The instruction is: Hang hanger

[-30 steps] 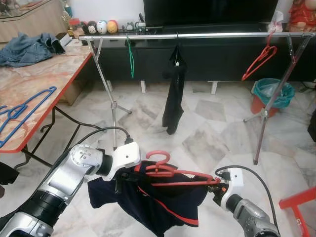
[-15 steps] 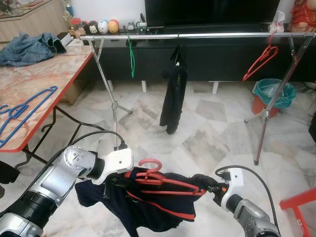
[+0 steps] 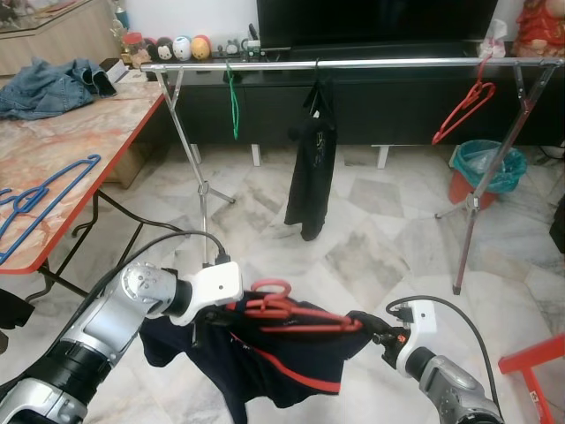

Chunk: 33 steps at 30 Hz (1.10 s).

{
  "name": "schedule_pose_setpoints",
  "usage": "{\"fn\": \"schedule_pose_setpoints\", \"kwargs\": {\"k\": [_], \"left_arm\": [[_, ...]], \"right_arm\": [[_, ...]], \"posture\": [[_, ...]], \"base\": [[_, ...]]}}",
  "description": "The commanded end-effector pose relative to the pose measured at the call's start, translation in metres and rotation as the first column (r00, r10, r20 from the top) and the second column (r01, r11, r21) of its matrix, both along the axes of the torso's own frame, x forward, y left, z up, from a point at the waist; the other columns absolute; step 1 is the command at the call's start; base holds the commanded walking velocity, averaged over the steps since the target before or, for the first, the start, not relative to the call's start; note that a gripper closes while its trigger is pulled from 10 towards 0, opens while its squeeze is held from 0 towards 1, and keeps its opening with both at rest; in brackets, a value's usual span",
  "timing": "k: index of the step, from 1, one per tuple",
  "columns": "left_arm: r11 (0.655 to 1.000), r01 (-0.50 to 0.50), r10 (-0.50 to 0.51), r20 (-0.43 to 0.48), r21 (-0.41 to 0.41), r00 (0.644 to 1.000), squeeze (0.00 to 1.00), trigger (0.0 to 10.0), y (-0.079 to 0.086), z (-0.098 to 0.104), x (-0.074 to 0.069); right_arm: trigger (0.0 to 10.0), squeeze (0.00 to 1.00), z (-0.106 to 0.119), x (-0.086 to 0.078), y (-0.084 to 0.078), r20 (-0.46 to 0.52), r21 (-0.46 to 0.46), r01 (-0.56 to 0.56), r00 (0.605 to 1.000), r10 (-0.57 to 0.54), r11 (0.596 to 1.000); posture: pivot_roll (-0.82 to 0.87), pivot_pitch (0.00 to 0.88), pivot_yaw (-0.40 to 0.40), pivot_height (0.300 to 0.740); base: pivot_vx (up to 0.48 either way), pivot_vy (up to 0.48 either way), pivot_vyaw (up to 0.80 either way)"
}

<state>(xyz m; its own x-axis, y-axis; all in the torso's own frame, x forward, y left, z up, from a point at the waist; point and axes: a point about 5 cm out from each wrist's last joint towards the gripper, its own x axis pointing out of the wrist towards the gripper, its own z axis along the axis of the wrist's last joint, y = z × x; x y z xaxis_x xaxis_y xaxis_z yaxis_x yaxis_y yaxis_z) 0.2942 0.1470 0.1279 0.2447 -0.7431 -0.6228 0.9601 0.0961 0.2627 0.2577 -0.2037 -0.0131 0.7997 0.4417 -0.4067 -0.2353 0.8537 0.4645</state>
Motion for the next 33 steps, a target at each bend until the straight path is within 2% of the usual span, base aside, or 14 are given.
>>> {"fn": "schedule_pose_setpoints", "kwargs": {"k": [1,9,12,19,21,23,27,31,33], "left_arm": [[1.000,-0.015,0.015,0.006,-0.011,1.000,0.00,10.0,0.005,0.006,0.003],[0.995,0.023,-0.023,-0.002,0.094,1.000,0.00,10.0,0.012,-0.003,-0.001],[0.988,0.023,-0.027,0.025,0.151,0.999,0.00,10.0,0.014,-0.007,0.000],[0.985,0.033,-0.040,0.040,0.169,0.998,0.00,10.0,0.012,-0.010,0.000],[0.977,0.036,-0.060,0.109,0.209,0.992,0.00,10.0,0.008,-0.014,0.003],[0.974,0.029,-0.062,0.140,0.225,0.988,0.00,10.0,0.007,-0.016,0.005],[0.975,0.015,-0.068,0.233,0.223,0.970,0.00,10.0,-0.002,-0.021,0.010],[0.983,-0.004,-0.047,0.274,0.183,0.961,0.00,10.0,-0.011,-0.024,0.012],[0.979,0.018,-0.075,0.279,0.203,0.957,0.00,10.0,-0.013,-0.027,0.010]], "right_arm": [[0.0,0.00,0.002,0.001,0.001,0.010,-0.004,-0.006,1.000,0.006,1.000],[0.0,0.00,0.004,0.003,-0.001,0.016,-0.004,-0.005,1.000,0.006,1.000],[0.0,0.00,0.004,0.003,-0.002,0.019,-0.005,-0.008,1.000,0.008,1.000],[0.0,0.00,0.005,0.003,-0.002,0.021,-0.004,-0.008,1.000,0.008,1.000],[0.0,0.00,0.006,0.004,-0.002,0.025,-0.002,-0.009,1.000,0.009,1.000],[0.0,0.00,0.006,0.005,-0.002,0.027,-0.002,-0.010,1.000,0.010,1.000],[0.0,0.00,0.013,0.011,-0.001,0.053,-0.002,-0.021,0.998,0.021,1.000],[0.0,0.00,0.028,0.022,0.004,0.124,0.006,-0.057,0.991,0.056,0.998],[0.0,0.00,0.036,0.028,0.005,0.160,-0.001,-0.077,0.984,0.076,0.997]], "posture": [[0.04,0.027,0.057,0.740],[0.04,0.030,0.058,0.740],[0.04,0.033,0.059,0.740],[0.03,0.035,0.059,0.740],[0.03,0.035,0.060,0.740],[0.03,0.035,0.060,0.740],[0.03,0.036,0.061,0.740],[0.02,0.038,0.063,0.740],[0.03,0.039,0.062,0.740]], "base": [[0.000,0.000,0.00],[0.000,0.000,0.00],[0.000,0.000,0.00],[0.000,0.000,0.00],[0.000,0.000,0.00],[0.000,0.000,0.00],[0.000,0.000,0.00],[0.000,0.000,0.00],[0.000,0.000,0.00]]}}
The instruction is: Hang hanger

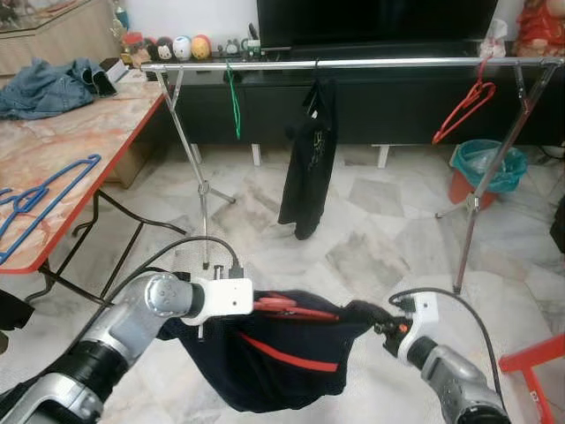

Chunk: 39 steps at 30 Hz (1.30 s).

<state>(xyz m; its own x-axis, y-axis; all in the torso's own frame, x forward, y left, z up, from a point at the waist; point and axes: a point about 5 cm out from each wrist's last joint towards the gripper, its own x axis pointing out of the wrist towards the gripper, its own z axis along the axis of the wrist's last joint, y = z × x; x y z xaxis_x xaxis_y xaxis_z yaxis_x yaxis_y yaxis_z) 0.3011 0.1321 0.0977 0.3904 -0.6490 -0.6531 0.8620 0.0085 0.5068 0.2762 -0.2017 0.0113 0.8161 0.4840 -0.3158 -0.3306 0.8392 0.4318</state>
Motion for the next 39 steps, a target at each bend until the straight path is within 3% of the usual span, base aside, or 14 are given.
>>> {"fn": "schedule_pose_setpoints", "kwargs": {"k": [1,9,14,19,22,28,34,39], "left_arm": [[0.999,0.025,-0.026,0.030,0.047,0.999,0.00,10.0,0.002,0.002,0.003],[0.991,0.070,-0.077,0.056,0.112,0.995,0.00,10.0,0.005,-0.006,0.002],[0.992,0.094,-0.100,0.071,0.078,0.992,0.00,10.0,0.000,-0.005,0.002],[0.994,0.104,-0.108,0.107,0.039,0.988,0.00,10.0,-0.006,-0.001,0.004],[0.992,0.120,-0.122,0.114,0.031,0.986,0.00,10.0,-0.010,0.000,0.005],[0.989,0.149,-0.145,0.147,-0.010,0.978,0.00,10.0,-0.018,0.006,0.005],[0.979,0.180,-0.162,0.177,-0.093,0.971,0.00,10.0,-0.031,0.014,0.004],[0.971,0.204,-0.179,0.191,-0.121,0.965,0.00,10.0,-0.038,0.018,0.003]], "right_arm": [[0.0,0.00,0.014,0.011,0.004,0.055,0.007,-0.027,0.998,0.026,1.000],[0.0,0.00,0.037,0.025,0.010,0.125,-0.006,-0.083,0.989,0.083,0.997],[0.0,0.00,0.048,0.032,0.014,0.140,-0.009,-0.093,0.986,0.093,0.996],[0.0,0.00,0.081,0.046,0.027,0.232,0.025,-0.120,0.966,0.111,0.992],[0.0,0.00,0.102,0.049,0.039,0.292,0.008,-0.189,0.940,0.179,0.982],[0.0,0.00,0.121,0.053,0.058,0.337,-0.010,-0.260,0.908,0.248,0.966],[0.0,0.00,0.124,0.052,0.080,0.324,-0.006,-0.313,0.898,0.298,0.950],[0.0,0.00,0.142,0.051,0.103,0.359,0.022,-0.357,0.875,0.326,0.934]], "posture": [[0.02,0.039,0.062,0.740],[0.02,0.040,0.063,0.740],[0.02,0.036,0.060,0.740],[0.02,0.033,0.057,0.740],[0.02,0.027,0.054,0.740],[0.01,0.026,0.050,0.740],[0.02,0.026,0.046,0.740],[0.01,0.029,0.045,0.740]], "base": [[0.000,0.000,0.00],[0.000,0.000,0.00],[0.000,0.000,0.00],[0.000,0.000,0.00],[0.000,0.000,0.00],[0.000,0.000,0.00],[0.000,0.000,0.00],[0.000,0.000,0.00]]}}
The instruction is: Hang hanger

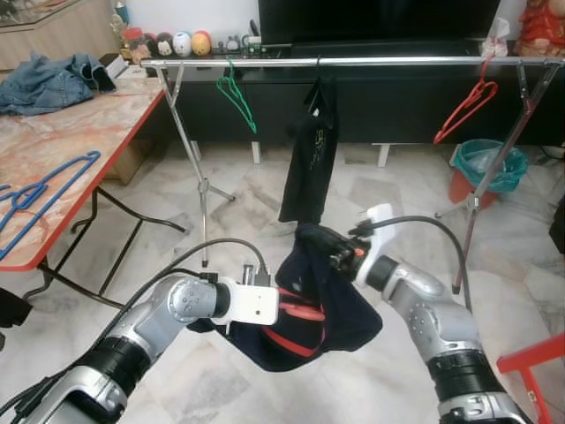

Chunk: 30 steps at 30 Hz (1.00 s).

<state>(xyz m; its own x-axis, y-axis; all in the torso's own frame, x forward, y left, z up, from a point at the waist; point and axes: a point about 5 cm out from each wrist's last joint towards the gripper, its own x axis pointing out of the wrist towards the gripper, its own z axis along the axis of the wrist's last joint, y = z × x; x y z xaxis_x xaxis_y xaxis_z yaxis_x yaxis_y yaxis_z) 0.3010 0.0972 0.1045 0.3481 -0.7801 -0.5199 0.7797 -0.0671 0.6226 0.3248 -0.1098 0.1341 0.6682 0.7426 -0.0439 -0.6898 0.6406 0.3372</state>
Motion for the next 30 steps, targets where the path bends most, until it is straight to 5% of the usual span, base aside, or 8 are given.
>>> {"fn": "schedule_pose_setpoints", "kwargs": {"k": [1,12,13,19,26,27,30], "left_arm": [[0.999,0.024,-0.023,0.045,-0.031,0.999,0.00,10.0,-0.004,0.012,0.003],[0.993,0.048,-0.047,0.012,-0.110,0.999,0.00,10.0,-0.014,0.015,-0.004],[0.990,0.051,-0.051,0.006,-0.130,0.999,0.00,10.0,-0.017,0.017,-0.004],[0.971,0.038,-0.051,-0.048,-0.237,0.998,0.00,10.0,-0.022,0.026,-0.006],[0.946,0.038,-0.072,-0.095,-0.323,0.993,0.00,10.0,-0.028,0.034,-0.009],[0.944,0.040,-0.076,-0.099,-0.327,0.992,0.00,10.0,-0.029,0.035,-0.010],[0.943,0.041,-0.079,-0.104,-0.329,0.991,0.00,10.0,-0.029,0.035,-0.010]], "right_arm": [[0.0,0.00,0.020,0.003,0.012,0.064,0.011,-0.036,0.997,0.036,0.999],[0.0,0.00,0.013,0.015,0.015,-0.052,-0.019,0.102,0.993,-0.103,0.995],[9.7,0.00,0.012,0.018,0.013,-0.066,-0.035,0.135,0.988,-0.137,0.990],[10.0,0.00,0.004,0.025,-0.001,-0.131,-0.064,0.249,0.958,-0.255,0.966],[10.0,0.00,-0.003,0.023,-0.002,-0.179,-0.084,0.243,0.950,-0.255,0.966],[10.0,1.00,-0.004,0.023,-0.002,-0.185,-0.083,0.244,0.949,-0.255,0.966],[10.0,1.00,-0.005,0.023,-0.001,-0.189,-0.089,0.241,0.949,-0.254,0.966]], "posture": [[0.01,0.029,0.045,0.740],[0.01,0.032,0.036,0.740],[0.01,0.032,0.035,0.740],[0.01,0.031,0.033,0.740],[0.01,0.032,0.032,0.740],[0.01,0.032,0.032,0.740],[0.01,0.032,0.032,0.740]], "base": [[0.000,0.000,0.00],[0.000,0.000,0.00],[0.000,0.000,0.00],[0.000,0.000,0.00],[0.000,0.000,0.00],[0.000,0.000,0.00],[0.000,0.000,0.00]]}}
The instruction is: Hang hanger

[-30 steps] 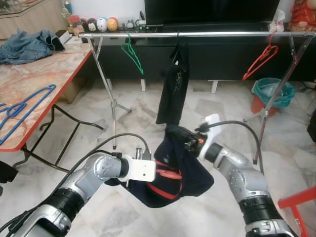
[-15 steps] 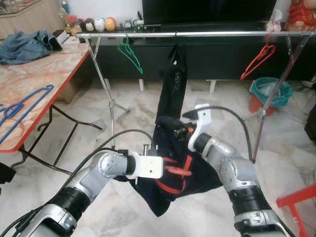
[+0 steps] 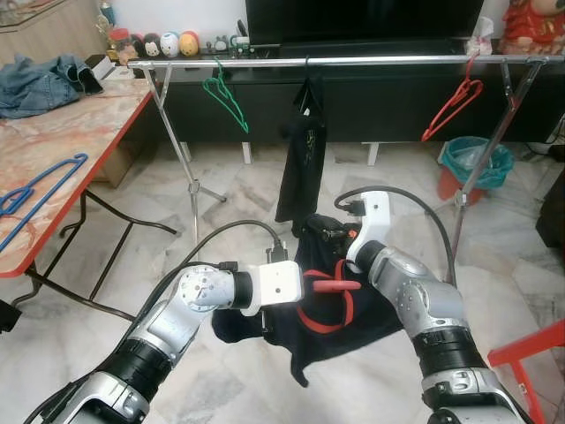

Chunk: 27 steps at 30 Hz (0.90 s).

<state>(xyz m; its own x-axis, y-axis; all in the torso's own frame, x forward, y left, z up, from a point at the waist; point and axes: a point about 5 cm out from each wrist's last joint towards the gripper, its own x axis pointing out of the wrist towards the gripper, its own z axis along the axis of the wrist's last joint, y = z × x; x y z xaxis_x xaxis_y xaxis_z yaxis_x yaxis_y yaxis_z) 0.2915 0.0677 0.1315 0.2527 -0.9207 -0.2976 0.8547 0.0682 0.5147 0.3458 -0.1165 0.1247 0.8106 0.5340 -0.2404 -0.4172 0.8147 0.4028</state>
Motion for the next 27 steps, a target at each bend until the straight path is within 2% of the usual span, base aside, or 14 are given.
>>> {"fn": "schedule_pose_setpoints", "kwargs": {"k": [1,15,24,27], "left_arm": [[1.000,0.011,-0.010,0.011,-0.029,1.000,0.00,10.0,0.001,0.008,-0.001],[0.999,0.038,-0.038,-0.006,0.012,0.999,0.00,10.0,0.000,0.002,-0.007],[0.999,0.038,-0.038,-0.013,0.017,0.999,0.00,10.0,0.001,0.001,-0.008],[0.999,0.036,-0.036,-0.021,0.023,0.999,0.00,10.0,0.001,-0.002,-0.008]], "right_arm": [[10.0,1.00,0.005,0.002,0.006,0.004,0.005,-0.014,1.000,0.014,1.000],[10.0,1.00,0.009,0.000,0.004,0.003,0.043,-0.033,0.999,0.033,0.999],[10.0,1.00,-0.002,-0.011,-0.011,-0.032,-0.001,-0.047,0.998,0.047,0.999],[10.0,1.00,0.004,-0.013,-0.019,0.026,-0.029,-0.053,0.998,0.054,0.998]], "posture": [[0.01,0.032,0.032,0.740],[0.00,0.036,0.033,0.740],[0.00,0.037,0.033,0.740],[-0.01,0.035,0.034,0.740]], "base": [[0.000,0.000,0.00],[0.000,0.000,0.00],[0.000,0.000,0.00],[0.000,0.000,0.00]]}}
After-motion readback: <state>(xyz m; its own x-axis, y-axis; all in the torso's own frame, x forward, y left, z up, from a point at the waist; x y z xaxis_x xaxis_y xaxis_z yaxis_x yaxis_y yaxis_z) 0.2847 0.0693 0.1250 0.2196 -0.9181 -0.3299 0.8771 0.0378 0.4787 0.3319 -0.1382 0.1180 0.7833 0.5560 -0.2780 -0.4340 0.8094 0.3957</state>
